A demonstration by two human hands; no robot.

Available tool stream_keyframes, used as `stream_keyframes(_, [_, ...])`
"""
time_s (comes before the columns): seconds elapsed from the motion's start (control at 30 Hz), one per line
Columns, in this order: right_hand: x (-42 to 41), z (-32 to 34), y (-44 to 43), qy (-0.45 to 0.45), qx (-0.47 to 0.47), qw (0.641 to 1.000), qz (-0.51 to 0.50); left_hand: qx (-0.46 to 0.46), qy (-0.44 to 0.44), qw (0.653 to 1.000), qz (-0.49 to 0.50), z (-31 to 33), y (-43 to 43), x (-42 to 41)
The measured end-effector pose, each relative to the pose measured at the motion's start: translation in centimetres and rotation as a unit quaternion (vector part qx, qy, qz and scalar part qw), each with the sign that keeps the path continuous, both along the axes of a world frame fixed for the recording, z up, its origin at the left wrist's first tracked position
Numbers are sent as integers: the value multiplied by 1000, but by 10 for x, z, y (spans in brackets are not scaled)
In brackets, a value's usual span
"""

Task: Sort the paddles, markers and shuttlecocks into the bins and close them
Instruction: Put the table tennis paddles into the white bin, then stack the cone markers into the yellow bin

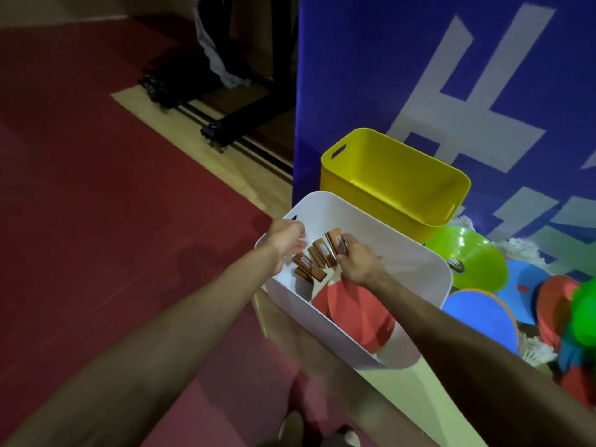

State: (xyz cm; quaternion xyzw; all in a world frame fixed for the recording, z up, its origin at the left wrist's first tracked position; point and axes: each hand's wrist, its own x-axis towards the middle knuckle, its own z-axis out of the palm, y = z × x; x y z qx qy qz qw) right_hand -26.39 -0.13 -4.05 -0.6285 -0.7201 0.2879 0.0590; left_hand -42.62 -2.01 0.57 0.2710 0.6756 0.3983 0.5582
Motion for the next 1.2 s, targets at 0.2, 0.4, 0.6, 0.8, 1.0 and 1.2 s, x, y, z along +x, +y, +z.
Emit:
stream_keyframes(0.2, [-15, -28, 7, -25, -42, 998, -45, 24, 1, 999, -25, 4, -9, -12])
stream_keyframes(0.4, [-13, -14, 10, 36, -54, 996, -65, 47, 15, 997, -67, 4, -13, -13])
stream_keyframes(0.6, [21, 22, 9, 57, 1, 998, -28, 76, -23, 992, -100, 18, -4, 4])
stream_keyframes(0.8, [73, 53, -12, 147, 29, 987, -55, 101, -48, 983, -148, 32, 5, 45])
stream_keyframes(1.0, [126, 71, -40, 171, 74, 977, -107, 133, -47, 966, -215, 38, 7, 92])
stream_keyframes(1.2, [177, 77, -78, 186, 97, 960, -184, 175, -63, 941, -282, 42, -1, 149])
